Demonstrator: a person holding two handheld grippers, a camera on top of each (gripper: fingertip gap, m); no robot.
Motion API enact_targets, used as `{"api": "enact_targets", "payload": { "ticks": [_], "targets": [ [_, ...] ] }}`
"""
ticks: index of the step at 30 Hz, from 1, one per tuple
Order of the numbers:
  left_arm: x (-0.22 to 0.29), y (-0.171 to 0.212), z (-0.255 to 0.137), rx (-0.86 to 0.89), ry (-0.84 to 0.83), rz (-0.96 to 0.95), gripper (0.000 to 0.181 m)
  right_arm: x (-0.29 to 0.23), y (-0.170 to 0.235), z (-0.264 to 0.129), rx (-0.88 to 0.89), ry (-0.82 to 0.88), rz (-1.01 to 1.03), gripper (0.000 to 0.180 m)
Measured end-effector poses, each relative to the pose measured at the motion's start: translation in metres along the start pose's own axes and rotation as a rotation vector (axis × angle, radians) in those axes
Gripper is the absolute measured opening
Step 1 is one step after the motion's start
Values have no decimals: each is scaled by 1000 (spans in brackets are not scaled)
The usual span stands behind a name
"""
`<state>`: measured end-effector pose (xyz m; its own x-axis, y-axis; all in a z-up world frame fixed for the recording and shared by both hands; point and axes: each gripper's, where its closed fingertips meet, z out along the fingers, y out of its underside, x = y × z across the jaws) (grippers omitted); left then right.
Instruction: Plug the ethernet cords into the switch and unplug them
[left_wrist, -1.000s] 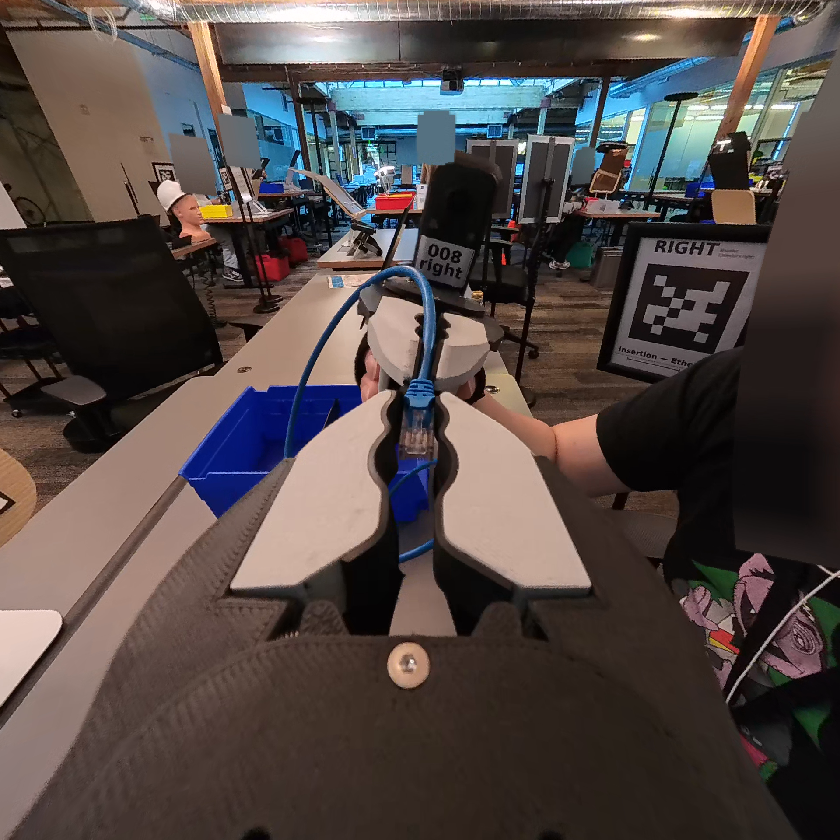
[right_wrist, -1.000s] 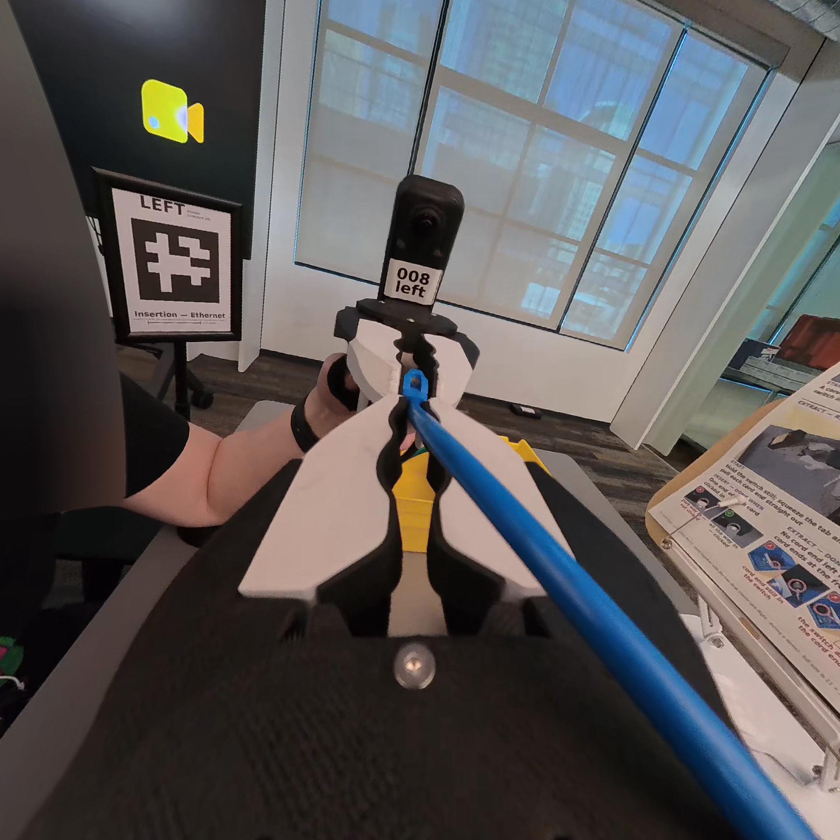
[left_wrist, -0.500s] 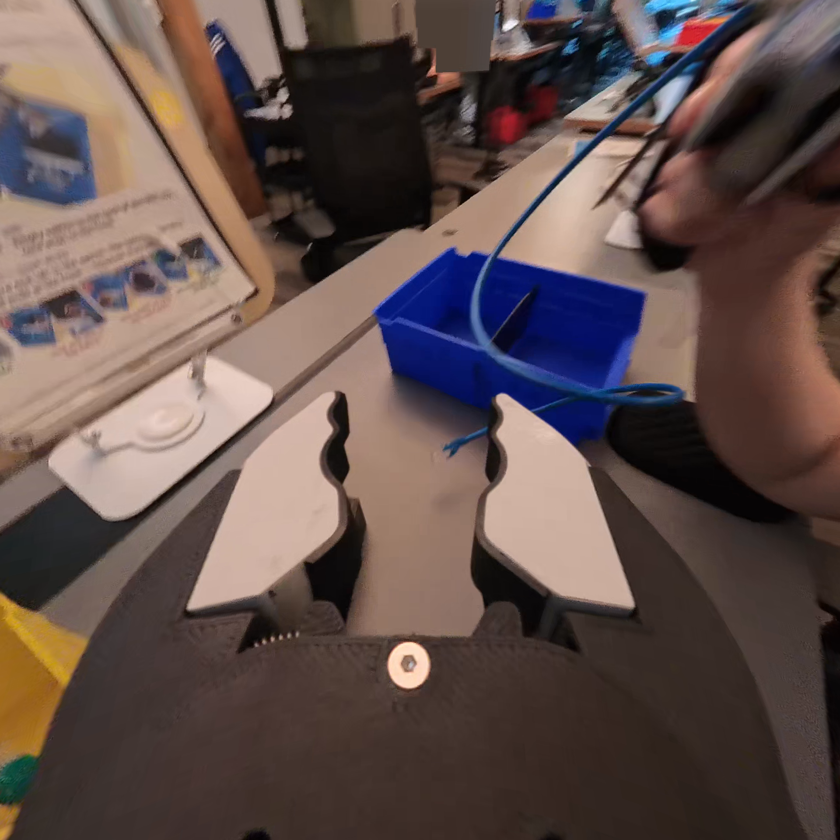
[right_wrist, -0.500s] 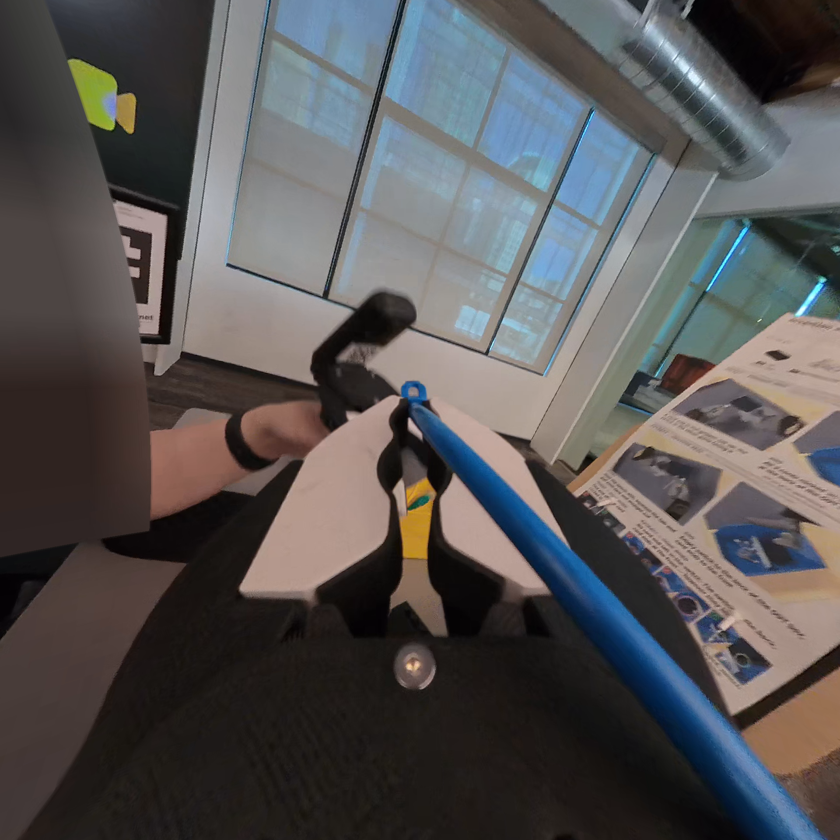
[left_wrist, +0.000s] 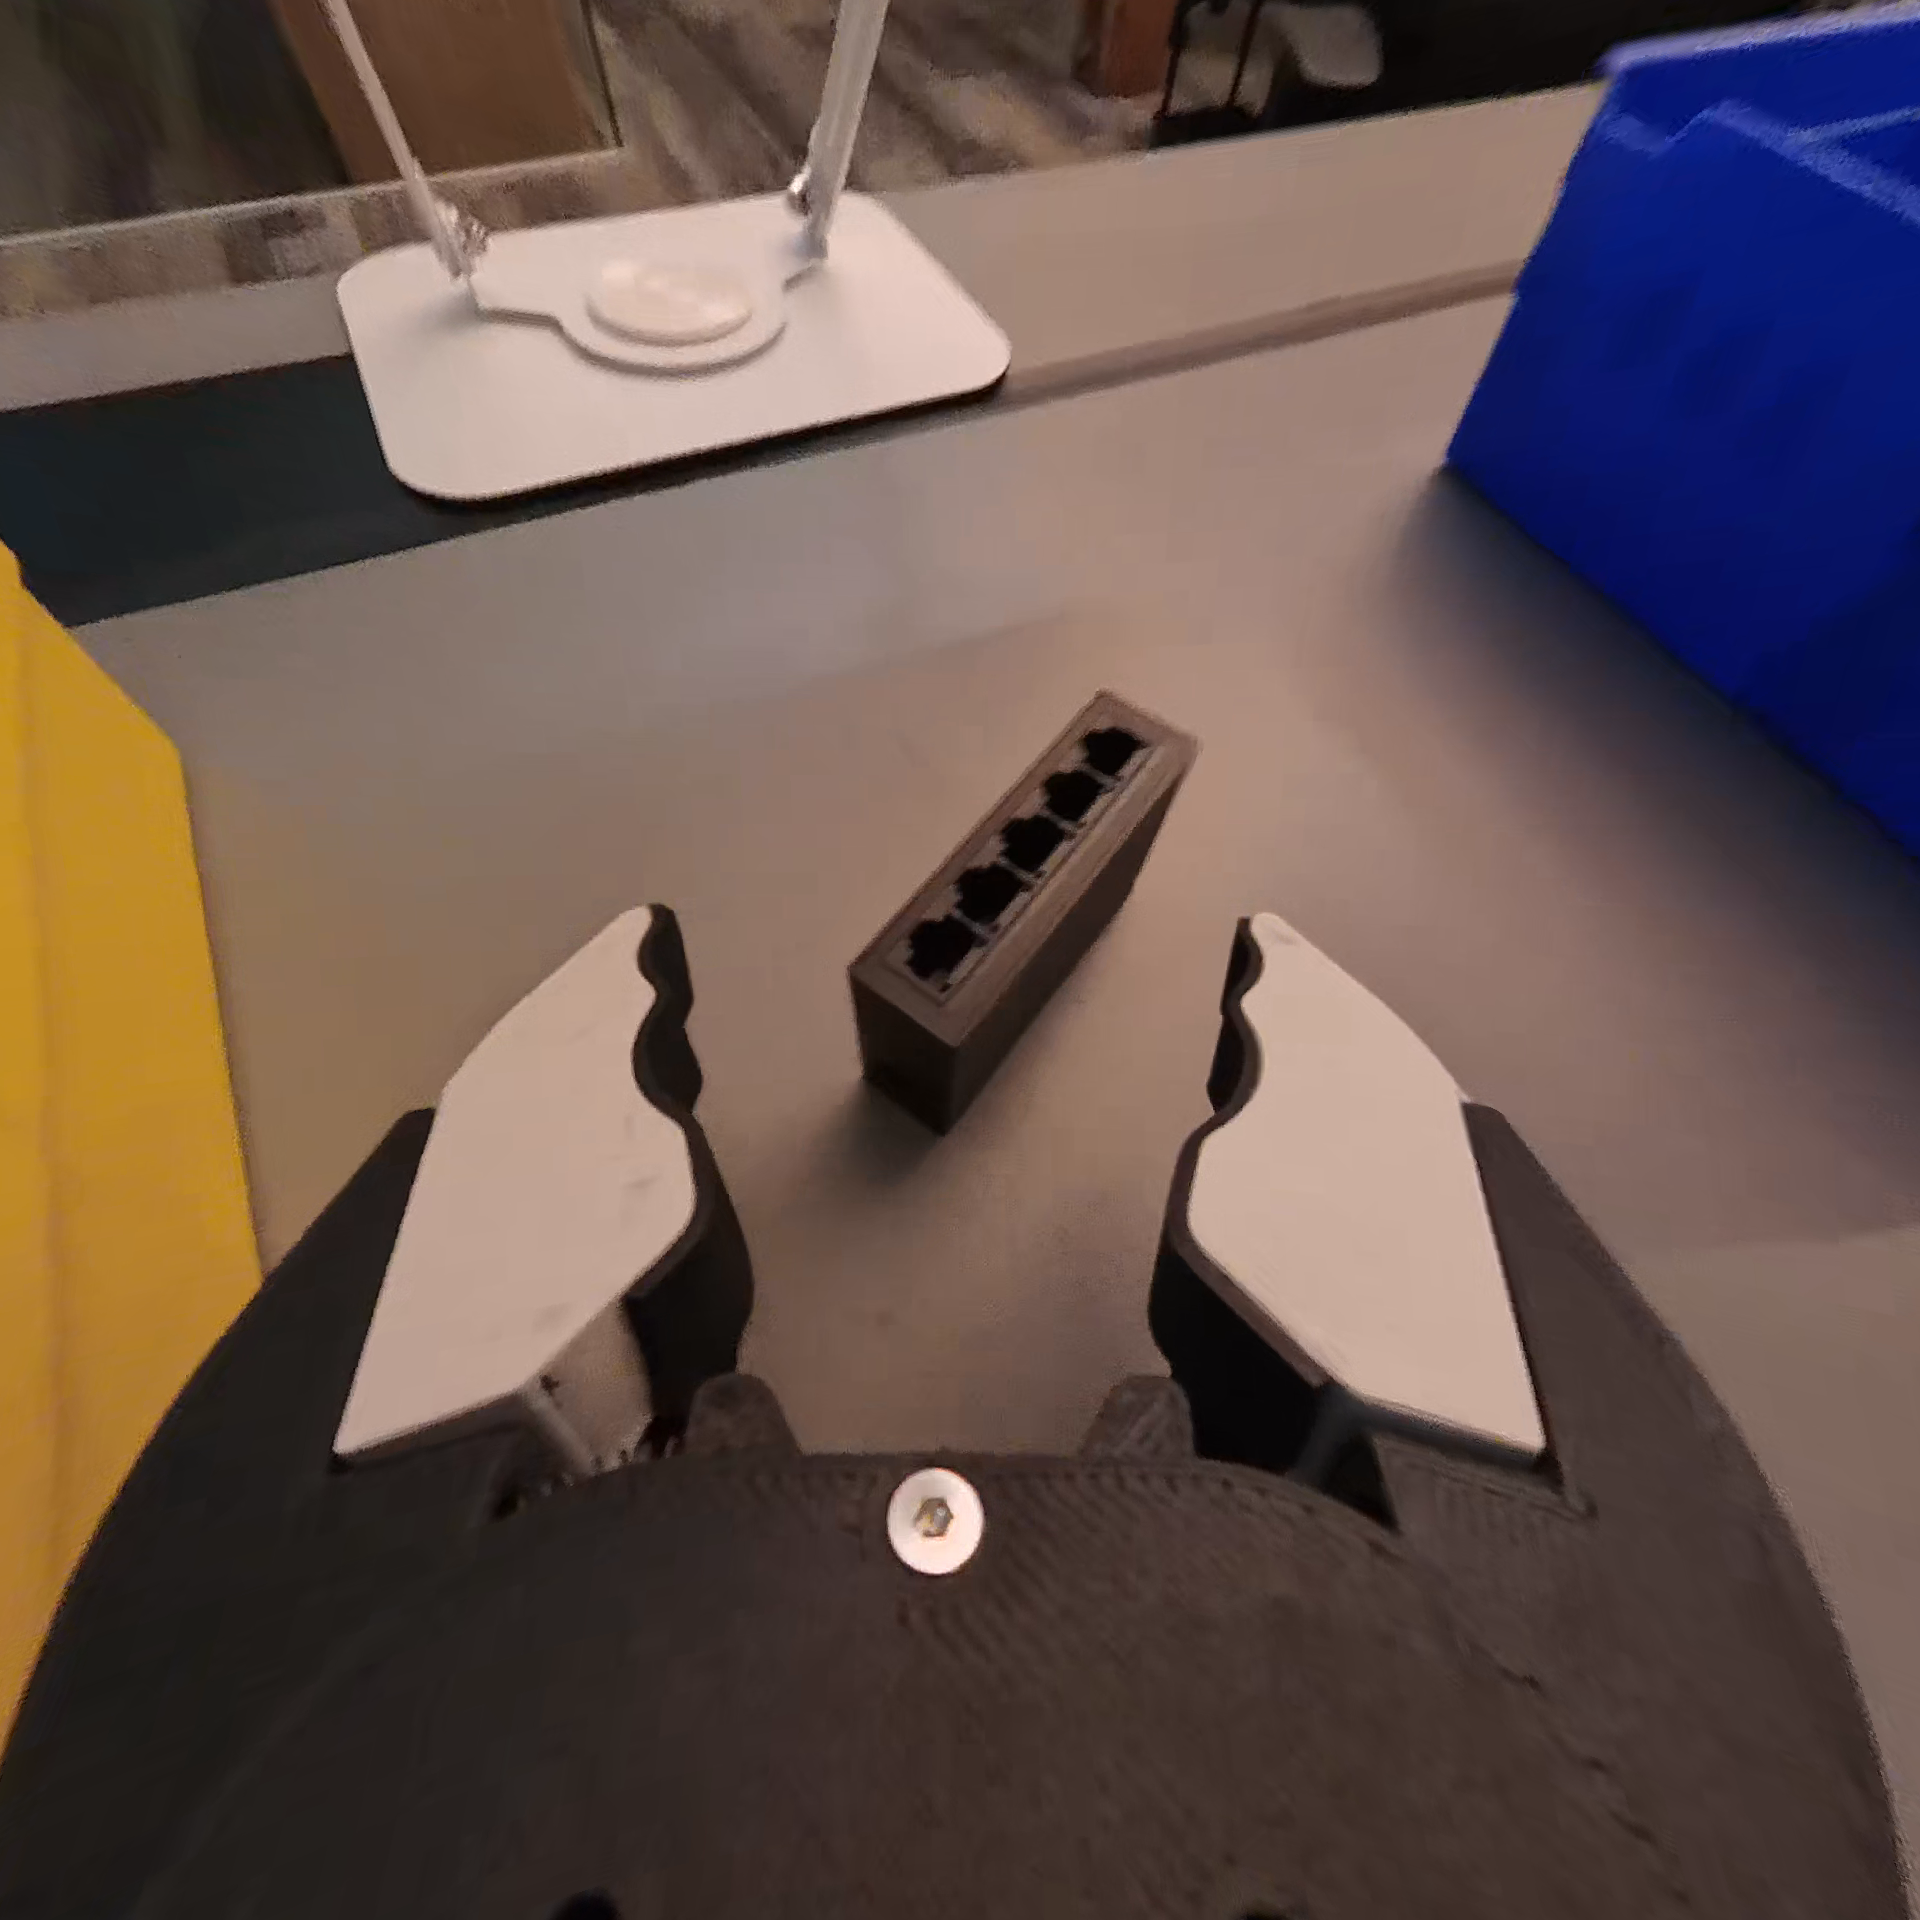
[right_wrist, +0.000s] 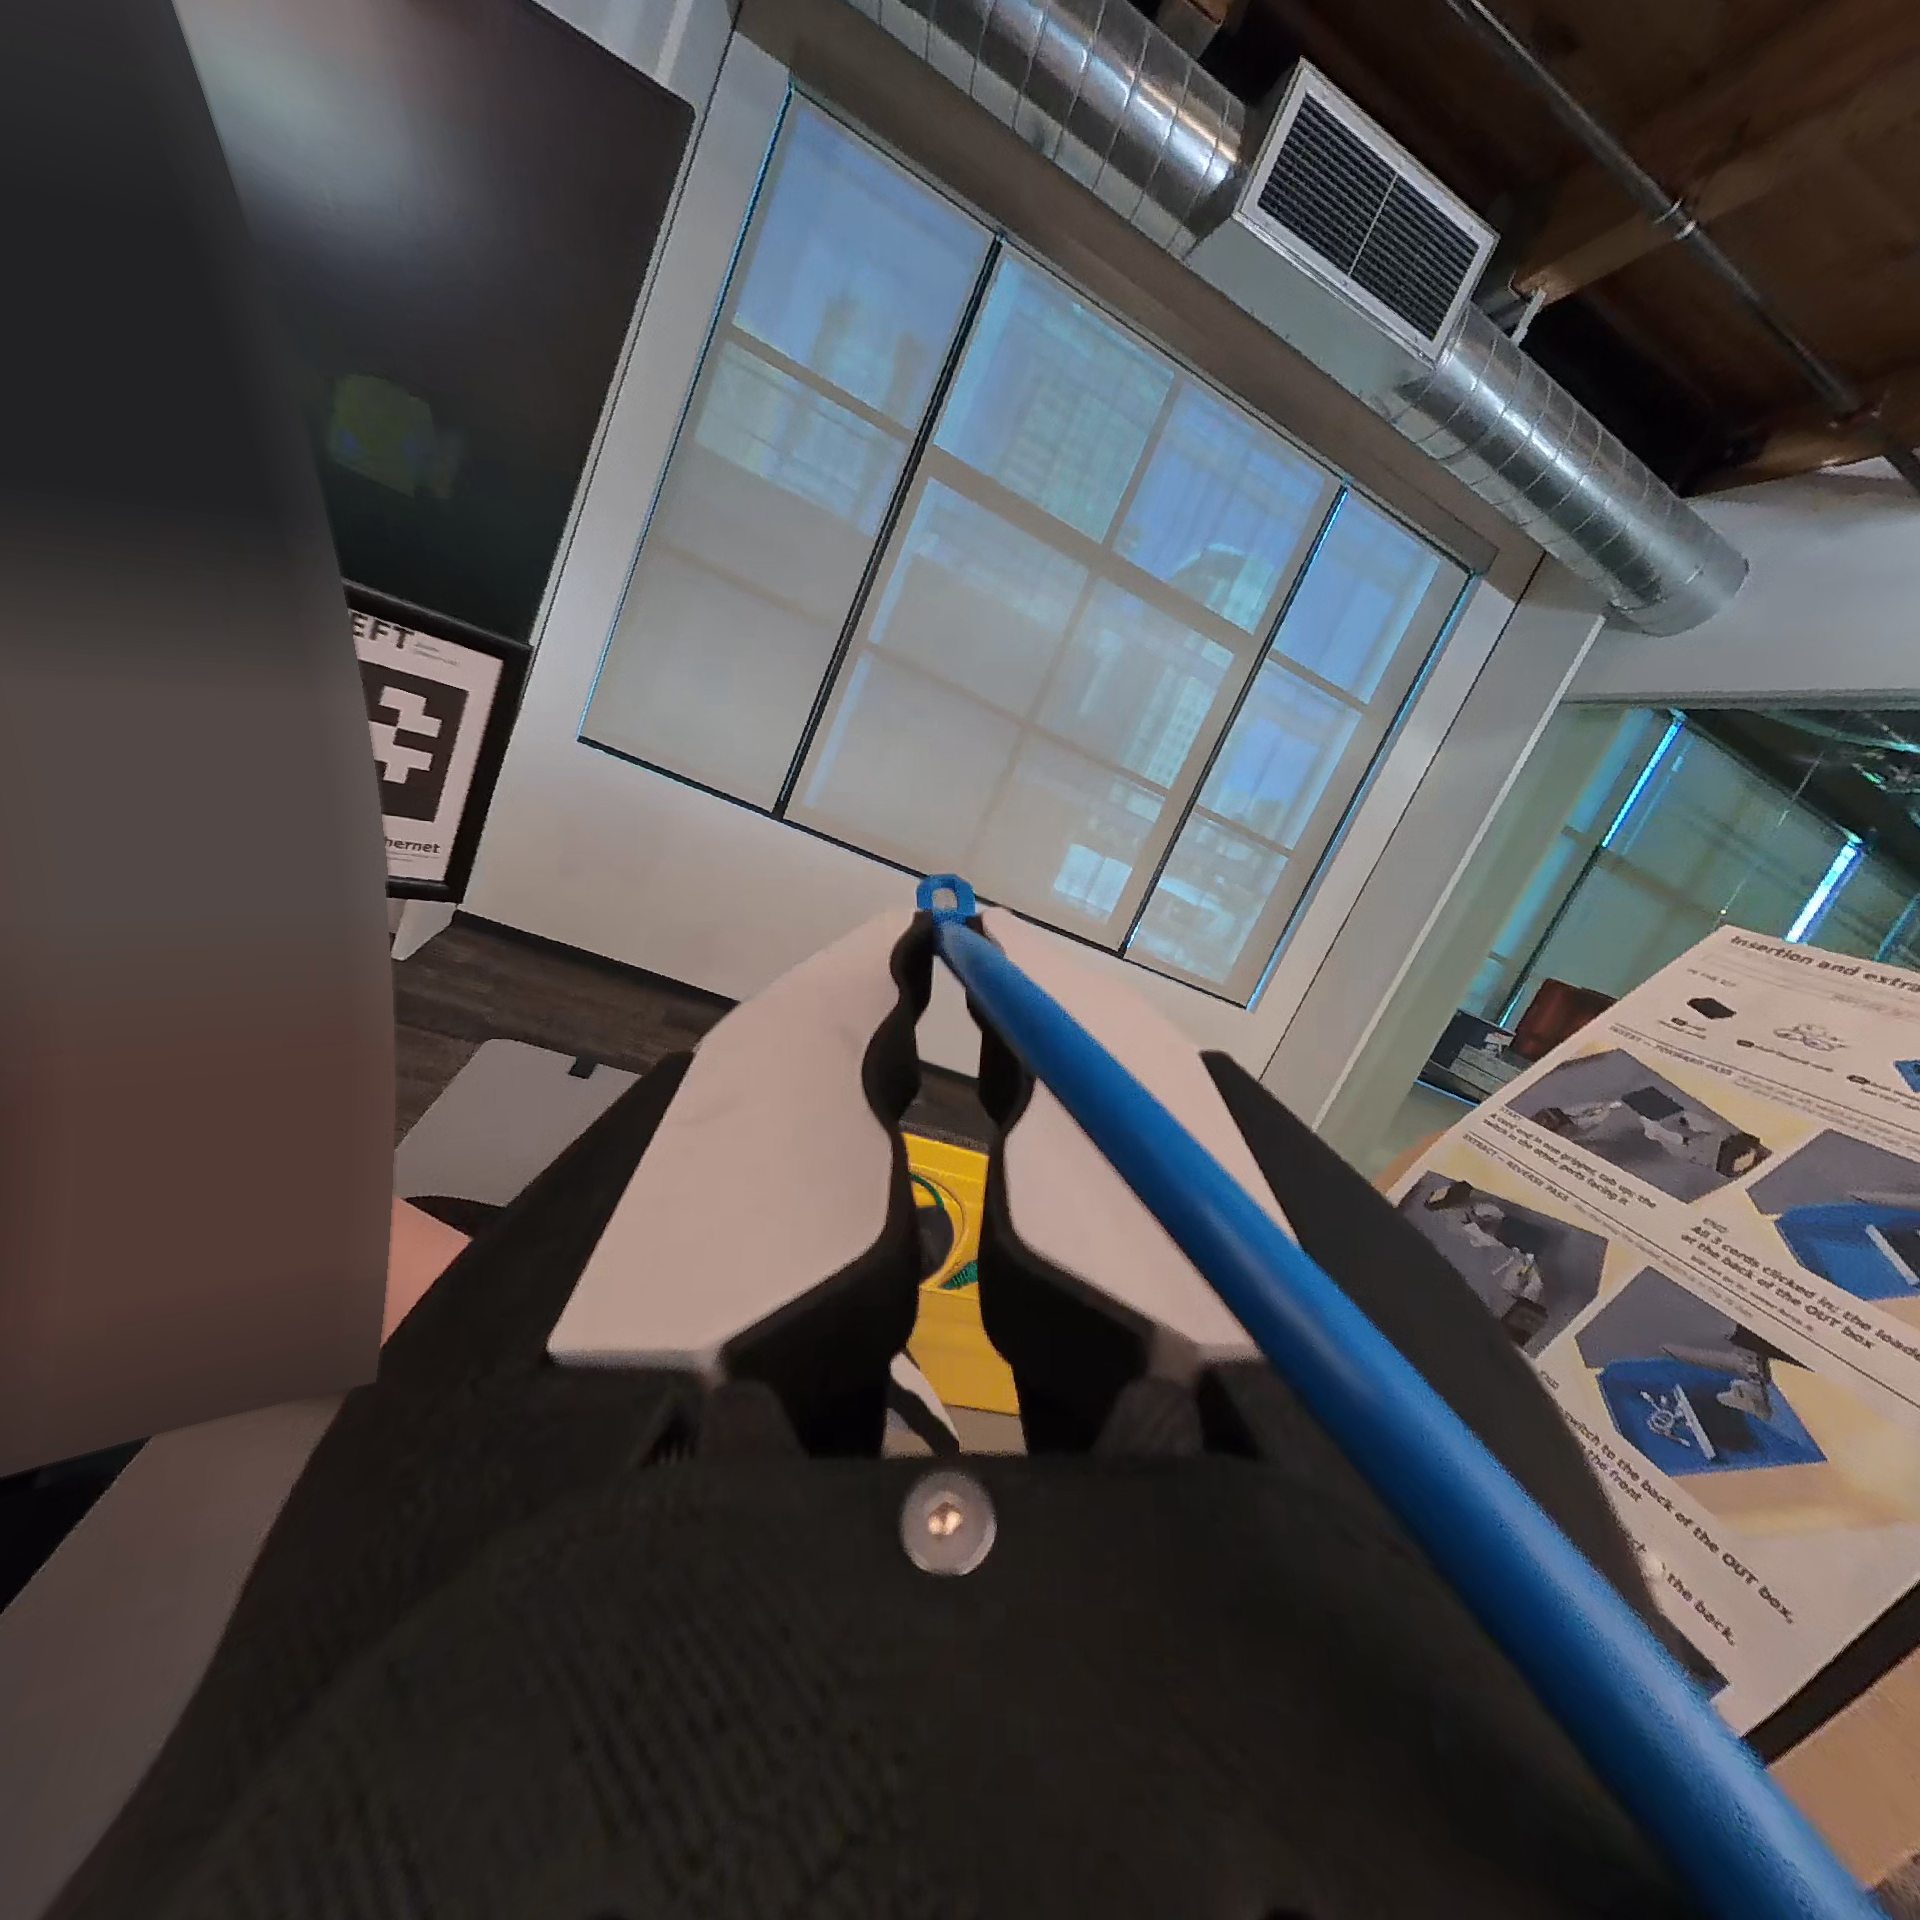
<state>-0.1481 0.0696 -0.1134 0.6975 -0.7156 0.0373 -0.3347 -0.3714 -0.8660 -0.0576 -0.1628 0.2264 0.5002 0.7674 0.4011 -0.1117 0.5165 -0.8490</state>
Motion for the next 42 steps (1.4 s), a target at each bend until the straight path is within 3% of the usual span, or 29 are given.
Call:
{"api": "enact_targets", "payload": {
  "ticks": [3,6,11,14,19,26,30,34,35,37,38,39,42],
  "targets": [
    [-1,10,14,-50,44,16,101,-2,-5,-3,13,-4,-7,6],
    [11,12,20,-77,127,48,90,-1,-6,-5,9,-2,-8,6],
    [31,19,21,-121,233,122,42,2,-7,-7,18,2,4,6],
    [33,31,30,-222,244,137,53,3,-7,-7,22,2,8,6],
    [33,24,40,-217,228,126,60,3,-2,-4,6,-5,13,6],
    [28,25,45,-232,169,161,57,3,4,0,-16,-8,14,6],
    [30,26,46,-234,169,194,39,4,4,-1,-17,-6,15,6],
    [30,26,46,-235,171,196,39,5,4,-2,-17,-4,15,6],
    [30,26,46,-236,167,194,39,5,4,-2,-18,-6,17,7],
    [27,26,48,-243,151,188,59,5,5,-2,-21,-4,16,6],
    [28,26,48,-240,162,194,56,6,5,-2,-24,-3,15,6],
    [30,25,48,-234,177,201,41,6,6,-2,-26,-2,15,6],
    [30,23,49,-228,169,216,40,8,7,-2,-34,6,15,6]
  ]
}}
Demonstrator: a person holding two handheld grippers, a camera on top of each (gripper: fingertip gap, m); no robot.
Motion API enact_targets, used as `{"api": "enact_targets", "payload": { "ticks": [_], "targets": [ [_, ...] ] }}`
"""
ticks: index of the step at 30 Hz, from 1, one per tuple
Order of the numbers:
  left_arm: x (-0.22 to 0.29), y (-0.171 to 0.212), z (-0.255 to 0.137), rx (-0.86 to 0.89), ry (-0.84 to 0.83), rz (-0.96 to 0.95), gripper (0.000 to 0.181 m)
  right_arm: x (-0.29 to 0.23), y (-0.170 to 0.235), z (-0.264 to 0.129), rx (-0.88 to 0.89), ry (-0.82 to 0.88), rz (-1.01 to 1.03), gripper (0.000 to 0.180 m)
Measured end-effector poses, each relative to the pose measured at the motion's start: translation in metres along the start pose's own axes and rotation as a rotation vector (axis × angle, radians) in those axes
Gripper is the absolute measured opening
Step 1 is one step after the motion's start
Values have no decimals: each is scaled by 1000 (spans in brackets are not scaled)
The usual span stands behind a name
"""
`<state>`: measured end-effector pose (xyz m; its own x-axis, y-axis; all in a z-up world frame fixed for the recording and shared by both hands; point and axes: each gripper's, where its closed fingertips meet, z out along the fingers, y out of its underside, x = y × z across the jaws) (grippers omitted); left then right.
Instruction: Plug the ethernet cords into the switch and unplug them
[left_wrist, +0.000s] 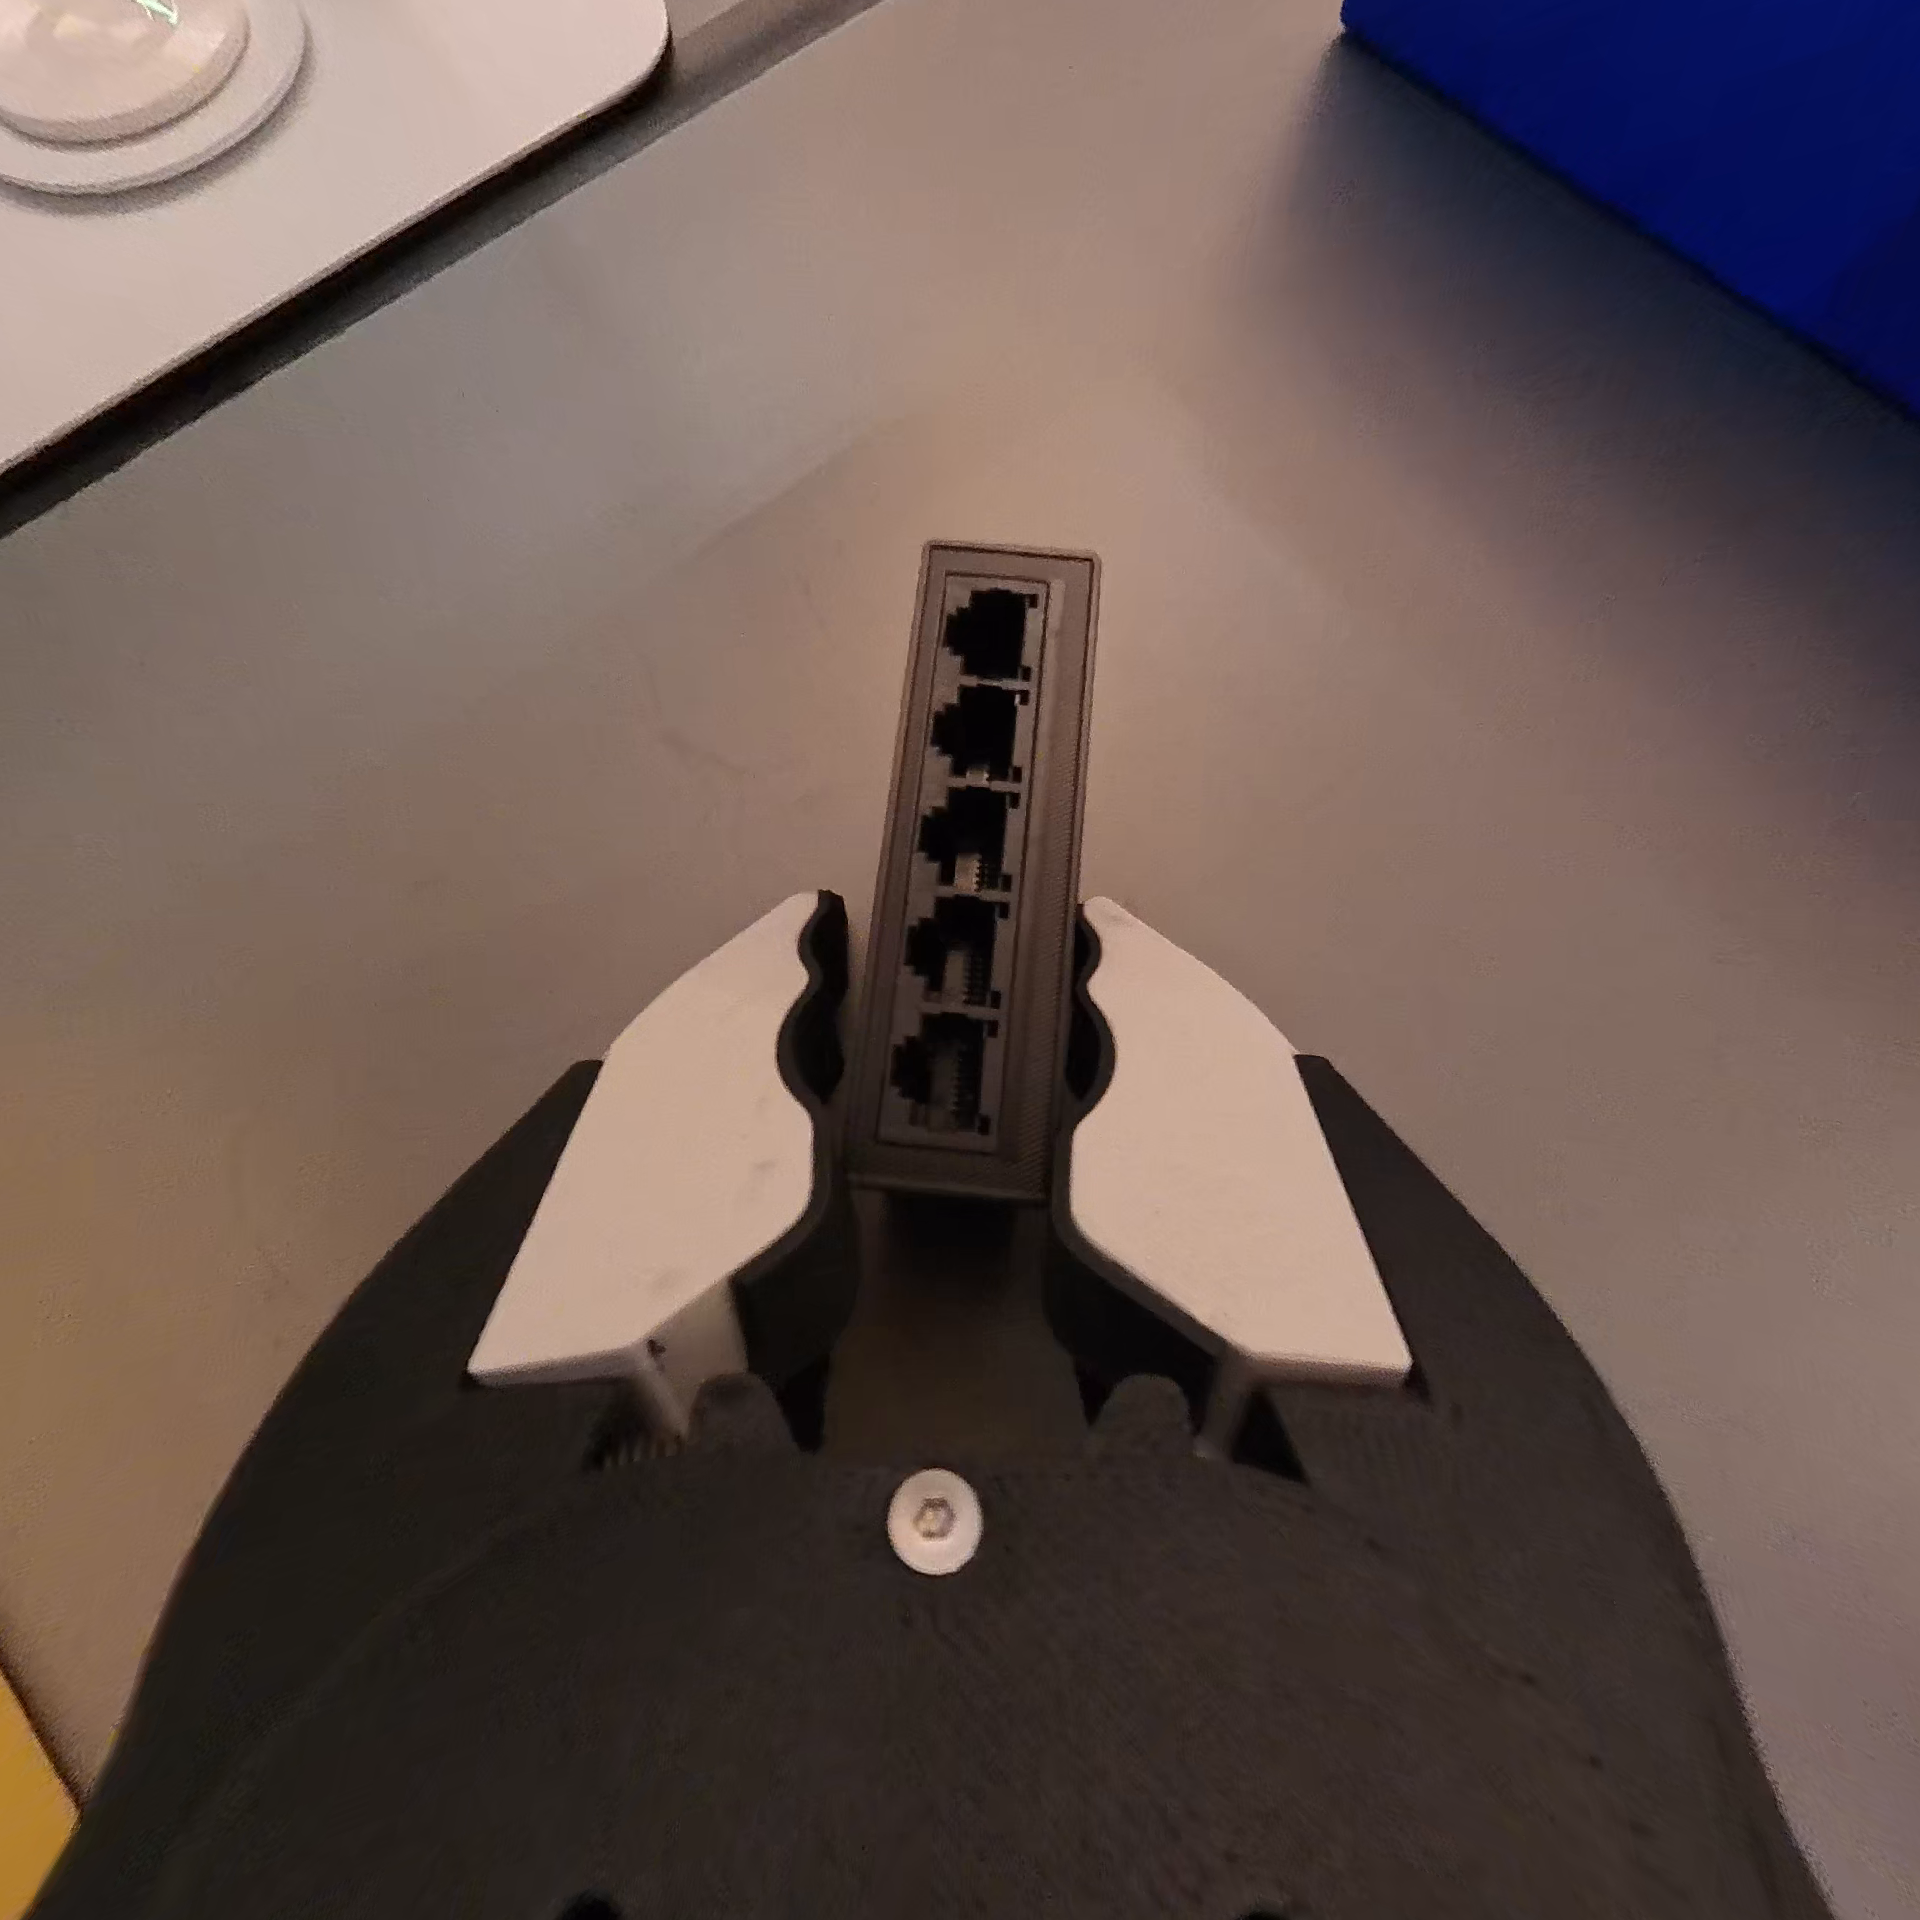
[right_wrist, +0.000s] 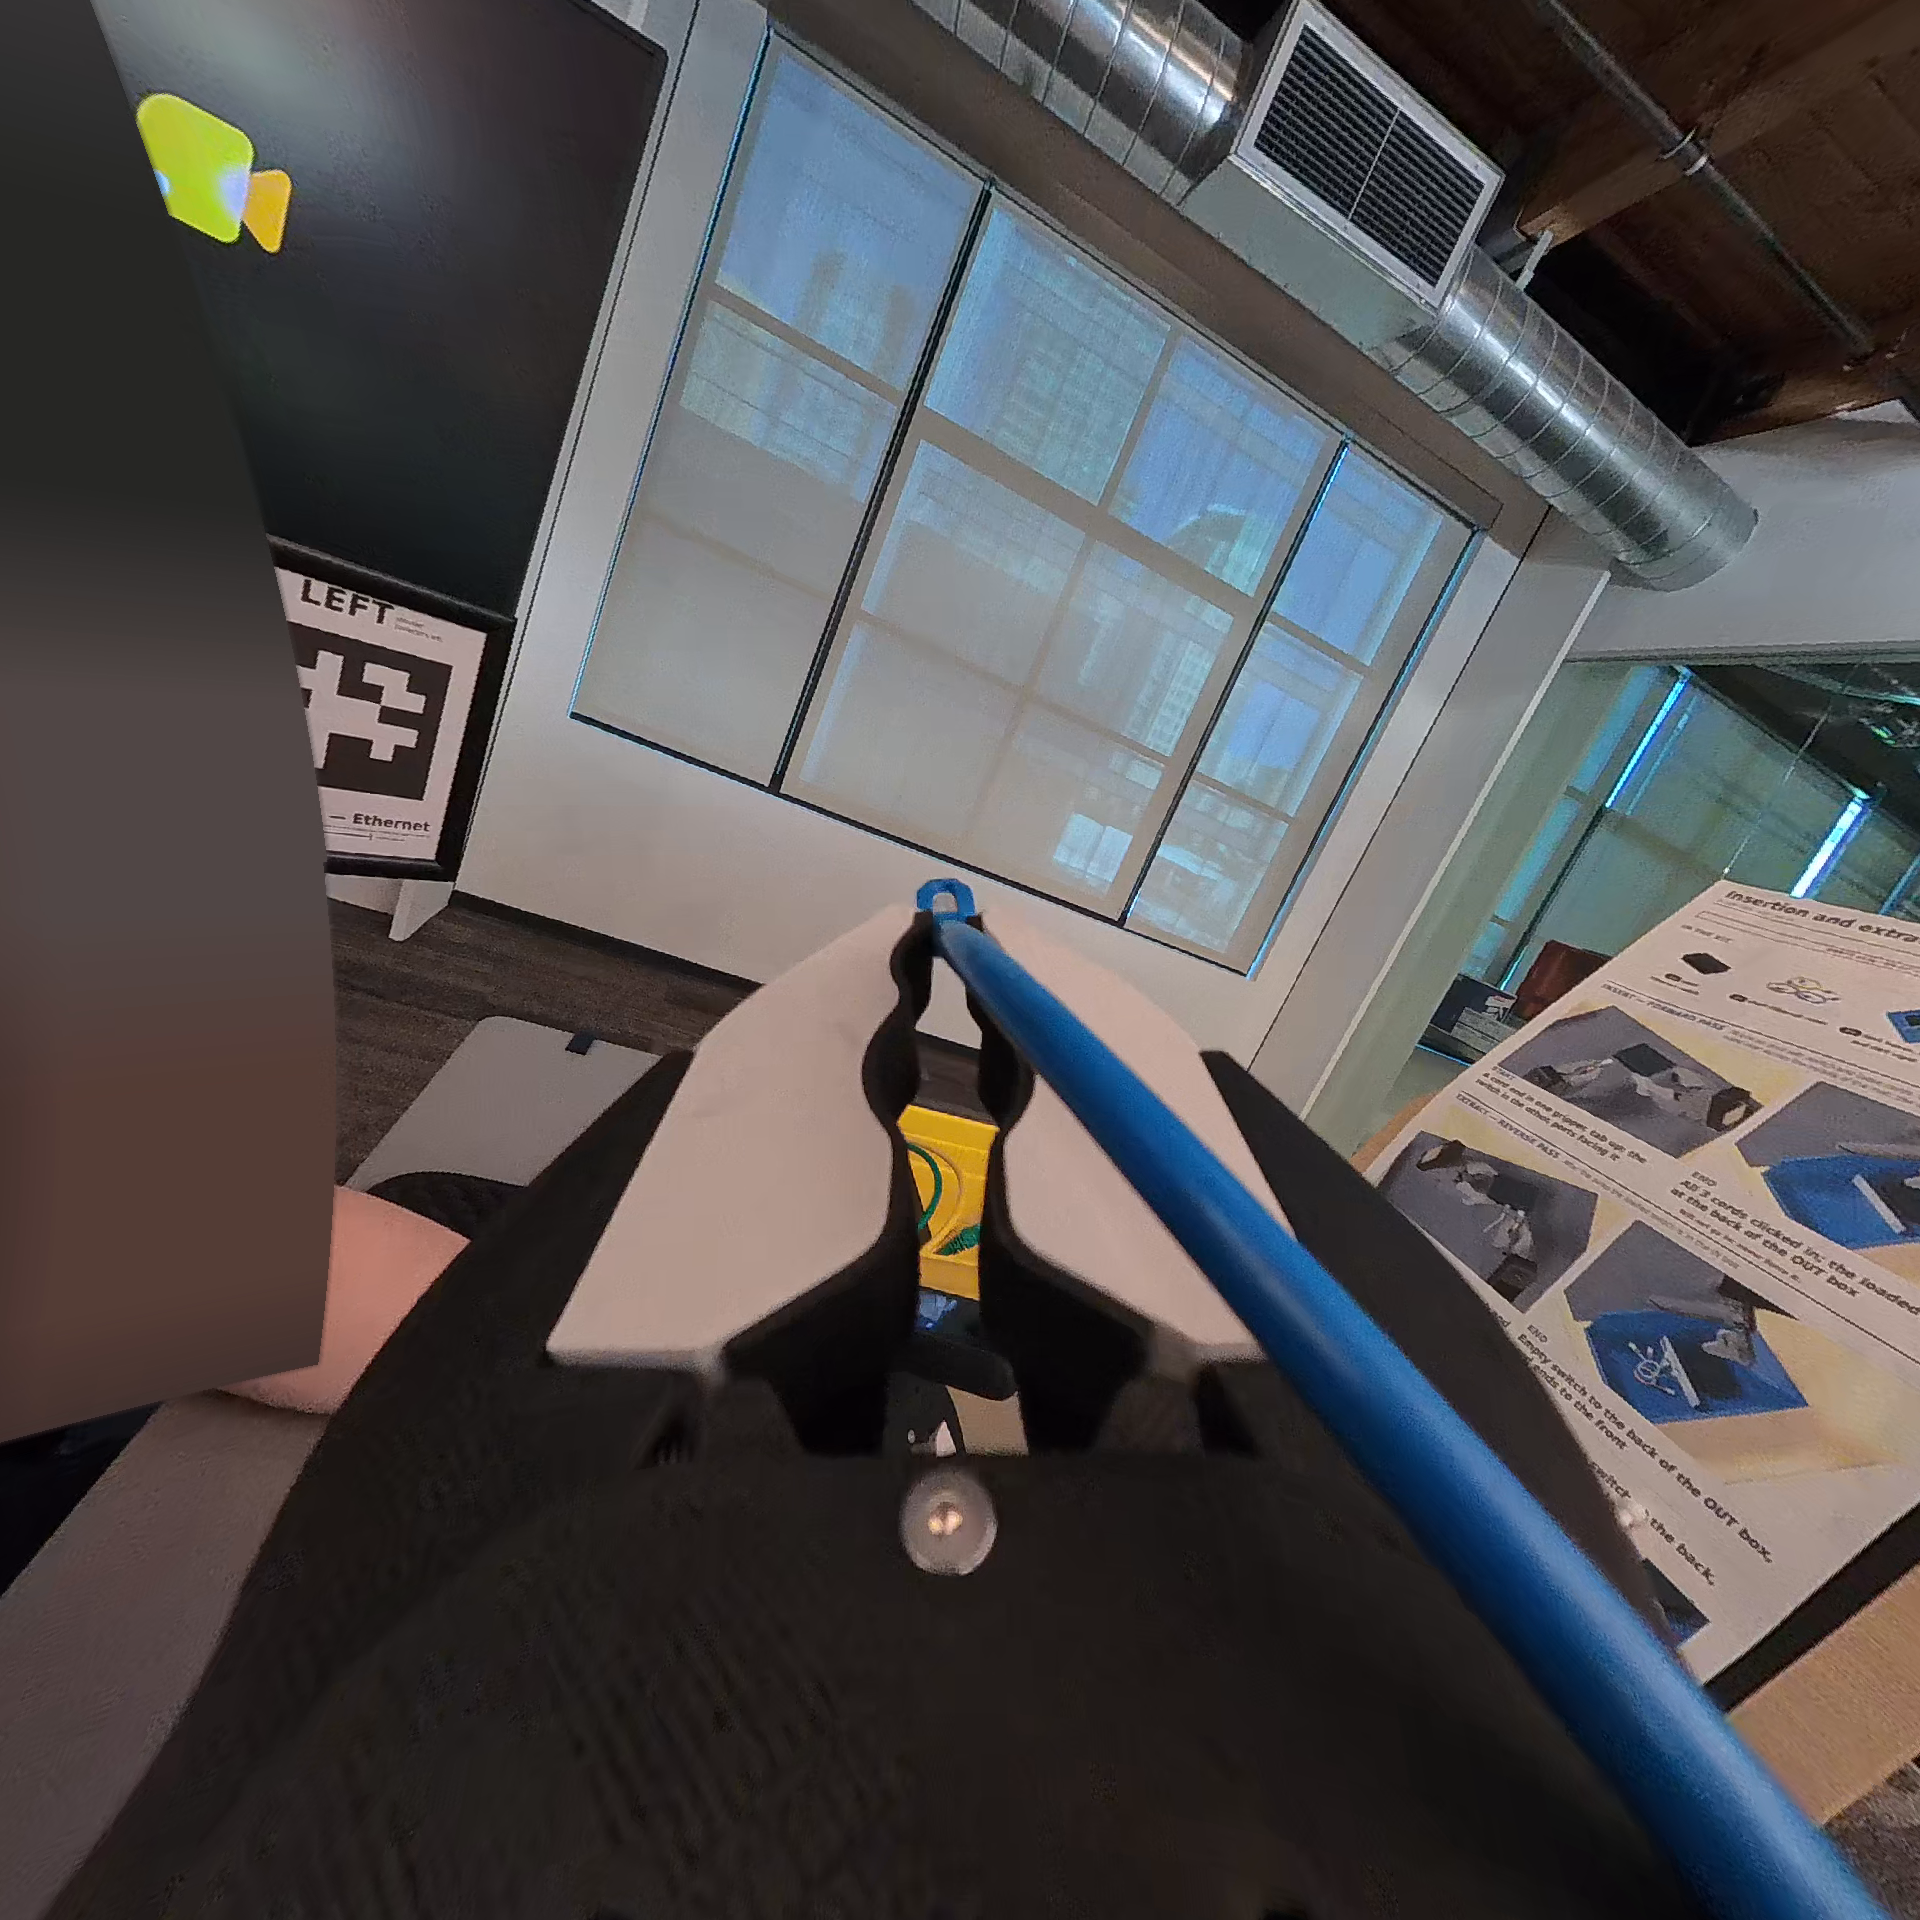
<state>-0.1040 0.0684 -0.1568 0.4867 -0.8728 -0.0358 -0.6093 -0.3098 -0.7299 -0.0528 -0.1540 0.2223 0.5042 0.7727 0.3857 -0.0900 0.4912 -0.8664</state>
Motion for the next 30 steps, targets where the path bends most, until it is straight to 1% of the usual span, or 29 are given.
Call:
{"api": "enact_targets", "payload": {
  "ticks": [4,8,10,12,16,19,21,25,30],
  "targets": [
    [-12,-18,-11,88,-136,103,39,6,4,0,-6,27,9,6],
    [-17,-59,-43,228,-263,216,37,18,9,1,-13,86,17,6],
    [-19,-84,-64,292,-332,291,37,25,13,2,-17,128,17,6],
    [-14,-117,-87,399,-381,378,37,32,18,3,-23,168,22,6],
    [12,-178,-142,608,-460,553,37,42,22,3,-6,236,4,6],
    [40,-213,-189,786,-489,698,37,45,19,2,13,275,-38,6],
    [51,-225,-217,858,-540,758,37,42,16,2,31,283,-53,6],
    [60,-229,-255,955,-658,877,37,35,14,11,34,307,-110,6],
    [61,-229,-273,979,-759,949,37,19,20,30,38,337,-197,6]
  ]
}}
